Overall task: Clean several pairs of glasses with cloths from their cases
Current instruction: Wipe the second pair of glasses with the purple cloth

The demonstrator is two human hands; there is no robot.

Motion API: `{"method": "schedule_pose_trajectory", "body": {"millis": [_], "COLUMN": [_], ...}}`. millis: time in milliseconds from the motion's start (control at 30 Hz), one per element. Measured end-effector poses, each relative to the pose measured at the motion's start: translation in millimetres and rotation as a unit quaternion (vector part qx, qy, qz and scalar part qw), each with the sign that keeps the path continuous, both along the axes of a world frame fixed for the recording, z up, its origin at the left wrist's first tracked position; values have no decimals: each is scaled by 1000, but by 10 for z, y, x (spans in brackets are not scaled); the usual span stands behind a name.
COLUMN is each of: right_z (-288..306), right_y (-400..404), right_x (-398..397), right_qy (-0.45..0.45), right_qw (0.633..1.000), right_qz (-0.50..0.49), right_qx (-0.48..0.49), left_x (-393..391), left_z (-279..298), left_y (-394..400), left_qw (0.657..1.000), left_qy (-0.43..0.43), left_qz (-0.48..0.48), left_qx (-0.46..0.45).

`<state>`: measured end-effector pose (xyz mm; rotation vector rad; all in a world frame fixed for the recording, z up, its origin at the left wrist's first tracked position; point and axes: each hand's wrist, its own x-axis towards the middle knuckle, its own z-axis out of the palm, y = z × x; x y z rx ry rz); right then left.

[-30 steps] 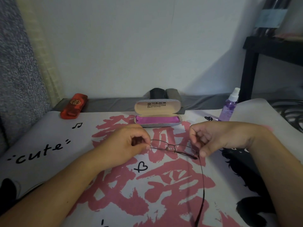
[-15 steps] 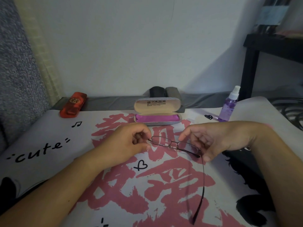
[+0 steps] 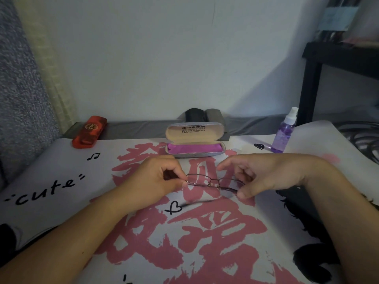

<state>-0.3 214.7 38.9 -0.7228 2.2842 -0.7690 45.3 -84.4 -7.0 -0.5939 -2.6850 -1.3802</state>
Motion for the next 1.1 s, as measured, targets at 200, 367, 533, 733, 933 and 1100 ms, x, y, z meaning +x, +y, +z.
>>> {"method": "schedule_pose_trajectory", "body": {"millis": [200,367,533,733,933,1100], "right_z": [-43,-124,-167,-209,-180,-156], "right_y": [-181,-305,-386,-418,-419,-705], "right_x": [20,30,47,36,-96,-400], "right_qy": [131,200,266,325,438,607], "right_qw": [991,978,963,943,890,794], "right_qz": [-14,-22,-17,-18,-71,-31], "right_qx": [-15,-54,-48,-65,-104,13], "left_x": [-6,-6,-5,5,-89,-272], "left_z": [24,17,19,51,108,-46], "left_y": [-45,-58,-51,-68,-196,-323], "left_qw": [1000,1000,999,999,988,982], "left_qy": [-9,-9,1,12,51,62], "left_qz": [-19,-27,-25,-25,106,173], "left_qx": [-6,-14,-25,-19,96,34]}}
